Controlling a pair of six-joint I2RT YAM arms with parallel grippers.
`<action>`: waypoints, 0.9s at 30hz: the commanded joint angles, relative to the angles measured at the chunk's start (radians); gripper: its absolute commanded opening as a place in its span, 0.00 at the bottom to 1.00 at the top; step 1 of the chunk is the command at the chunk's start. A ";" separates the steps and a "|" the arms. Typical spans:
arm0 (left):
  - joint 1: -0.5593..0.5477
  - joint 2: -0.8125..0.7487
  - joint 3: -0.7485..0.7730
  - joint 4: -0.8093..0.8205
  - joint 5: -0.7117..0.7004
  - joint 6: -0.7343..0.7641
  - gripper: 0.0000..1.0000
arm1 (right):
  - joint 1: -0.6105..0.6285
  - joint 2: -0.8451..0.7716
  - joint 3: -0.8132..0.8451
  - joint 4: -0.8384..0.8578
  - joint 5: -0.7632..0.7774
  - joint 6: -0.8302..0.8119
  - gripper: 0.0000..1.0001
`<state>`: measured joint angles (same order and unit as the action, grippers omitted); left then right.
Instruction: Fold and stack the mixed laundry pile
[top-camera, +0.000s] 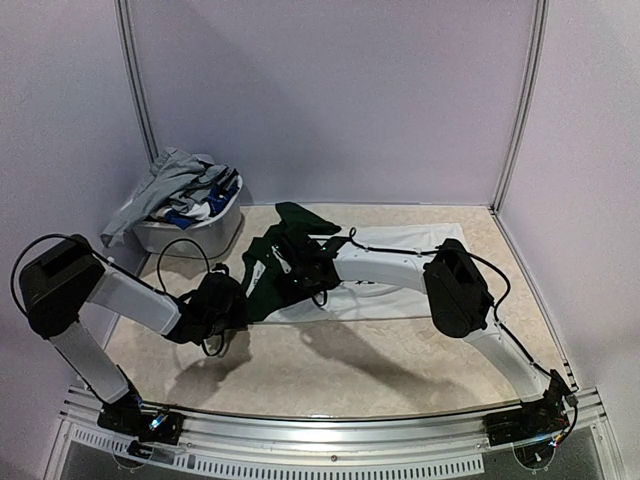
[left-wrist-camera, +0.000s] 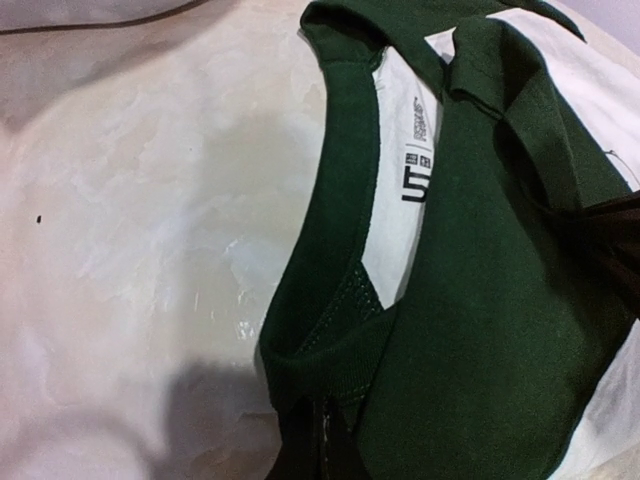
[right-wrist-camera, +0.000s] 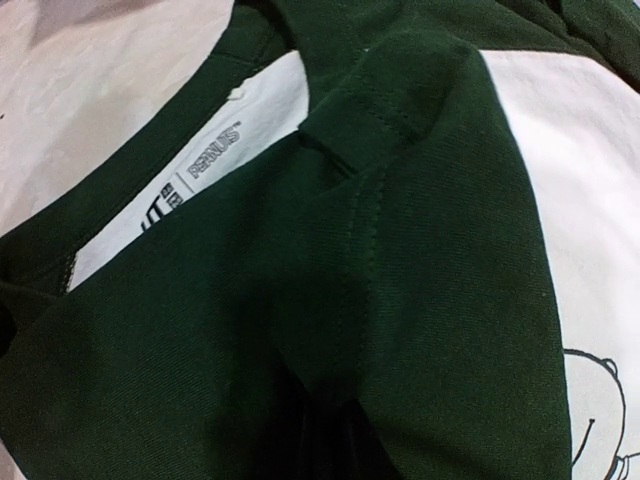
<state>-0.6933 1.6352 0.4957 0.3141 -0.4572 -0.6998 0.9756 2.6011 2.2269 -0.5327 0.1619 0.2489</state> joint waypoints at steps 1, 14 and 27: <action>0.009 -0.021 -0.024 -0.033 -0.014 -0.005 0.00 | 0.009 -0.002 0.017 -0.024 0.040 -0.003 0.07; 0.009 -0.030 -0.033 -0.046 -0.031 -0.004 0.00 | -0.034 -0.076 0.021 -0.019 0.090 -0.007 0.05; 0.009 -0.034 -0.037 -0.048 -0.026 -0.007 0.00 | -0.176 -0.097 0.023 0.061 -0.085 0.040 0.05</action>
<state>-0.6933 1.6142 0.4767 0.3054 -0.4755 -0.7044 0.8619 2.5256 2.2322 -0.5064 0.1501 0.2539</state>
